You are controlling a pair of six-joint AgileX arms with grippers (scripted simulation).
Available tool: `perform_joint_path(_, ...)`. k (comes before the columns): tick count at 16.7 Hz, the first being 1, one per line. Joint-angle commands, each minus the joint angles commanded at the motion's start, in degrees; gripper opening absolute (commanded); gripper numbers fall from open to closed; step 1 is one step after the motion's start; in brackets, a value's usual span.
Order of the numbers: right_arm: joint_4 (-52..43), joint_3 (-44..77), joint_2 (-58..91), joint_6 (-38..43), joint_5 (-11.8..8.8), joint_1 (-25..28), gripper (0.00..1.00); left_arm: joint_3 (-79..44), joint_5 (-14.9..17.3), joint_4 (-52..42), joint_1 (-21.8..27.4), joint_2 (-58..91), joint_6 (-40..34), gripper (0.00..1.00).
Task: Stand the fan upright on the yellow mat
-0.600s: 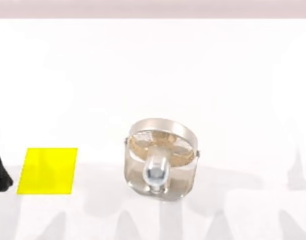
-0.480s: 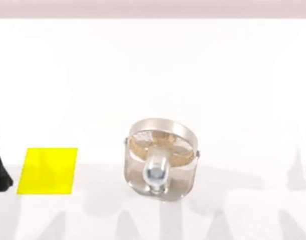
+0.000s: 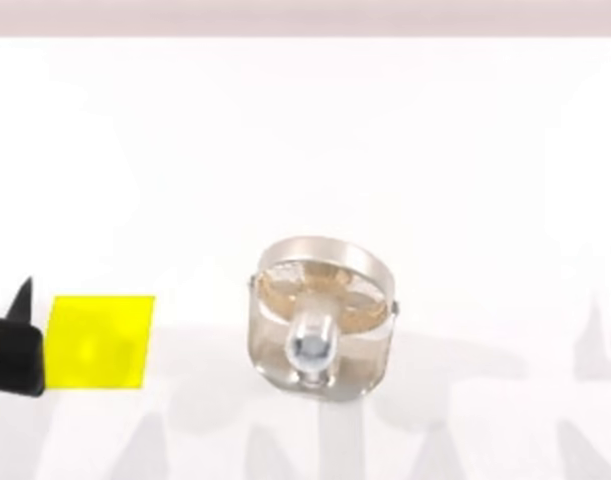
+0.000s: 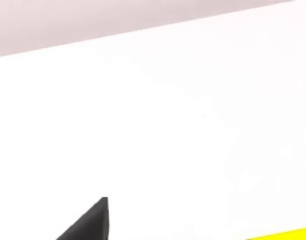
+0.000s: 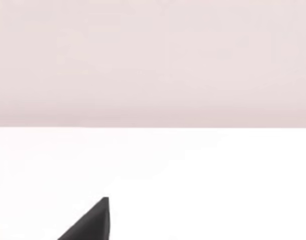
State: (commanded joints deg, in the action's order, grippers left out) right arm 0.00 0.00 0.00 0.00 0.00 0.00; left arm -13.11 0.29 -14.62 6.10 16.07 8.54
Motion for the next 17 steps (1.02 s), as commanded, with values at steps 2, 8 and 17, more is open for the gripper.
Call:
perform_joint_path(2,0.0,0.0,0.0,0.0,0.0,0.0,1.0,-7.53,0.03,-5.93,2.78,7.33,3.87,1.0)
perform_joint_path(8,0.0,0.0,0.0,0.0,0.0,0.0,1.0,-38.07,0.54,-24.35,12.87,32.69,17.06,1.0)
perform_joint_path(17,0.0,0.0,0.0,0.0,0.0,0.0,1.0,-86.61,0.79,-52.71,28.4,74.92,37.35,1.0)
